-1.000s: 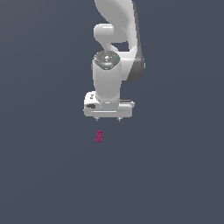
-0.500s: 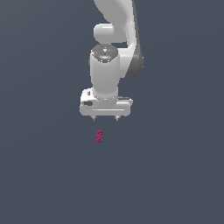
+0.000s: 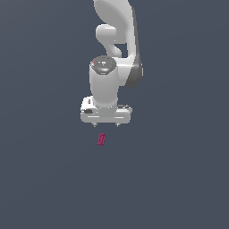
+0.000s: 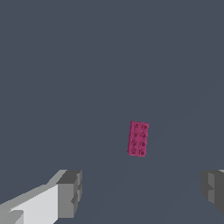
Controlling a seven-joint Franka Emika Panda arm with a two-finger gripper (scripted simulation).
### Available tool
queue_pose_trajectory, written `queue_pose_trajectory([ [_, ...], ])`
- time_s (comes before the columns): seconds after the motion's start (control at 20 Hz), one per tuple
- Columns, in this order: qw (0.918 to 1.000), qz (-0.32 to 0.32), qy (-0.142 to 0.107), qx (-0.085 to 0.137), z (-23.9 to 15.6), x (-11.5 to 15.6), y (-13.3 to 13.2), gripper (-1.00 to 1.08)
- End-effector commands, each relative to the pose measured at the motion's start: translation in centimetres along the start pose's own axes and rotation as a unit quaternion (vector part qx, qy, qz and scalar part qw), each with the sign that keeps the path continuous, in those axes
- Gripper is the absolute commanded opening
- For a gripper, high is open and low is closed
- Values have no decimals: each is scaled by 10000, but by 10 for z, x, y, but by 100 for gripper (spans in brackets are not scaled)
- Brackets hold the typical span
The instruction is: Pick up the object and move it to a goal position.
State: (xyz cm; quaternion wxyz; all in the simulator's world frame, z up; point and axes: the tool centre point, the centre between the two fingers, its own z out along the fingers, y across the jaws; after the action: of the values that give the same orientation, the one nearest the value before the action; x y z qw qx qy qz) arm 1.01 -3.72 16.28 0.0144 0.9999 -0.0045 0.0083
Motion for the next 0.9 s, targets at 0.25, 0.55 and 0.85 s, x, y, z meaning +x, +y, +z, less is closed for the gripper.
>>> queue_pose_trajectory([
  [0.25,9995,290,-56,90,60,0,18,100],
  [0.55,9988,458,-84,130,93,-3,29,100],
  [0.85,9986,494,-97,137,100,-4,32,100],
])
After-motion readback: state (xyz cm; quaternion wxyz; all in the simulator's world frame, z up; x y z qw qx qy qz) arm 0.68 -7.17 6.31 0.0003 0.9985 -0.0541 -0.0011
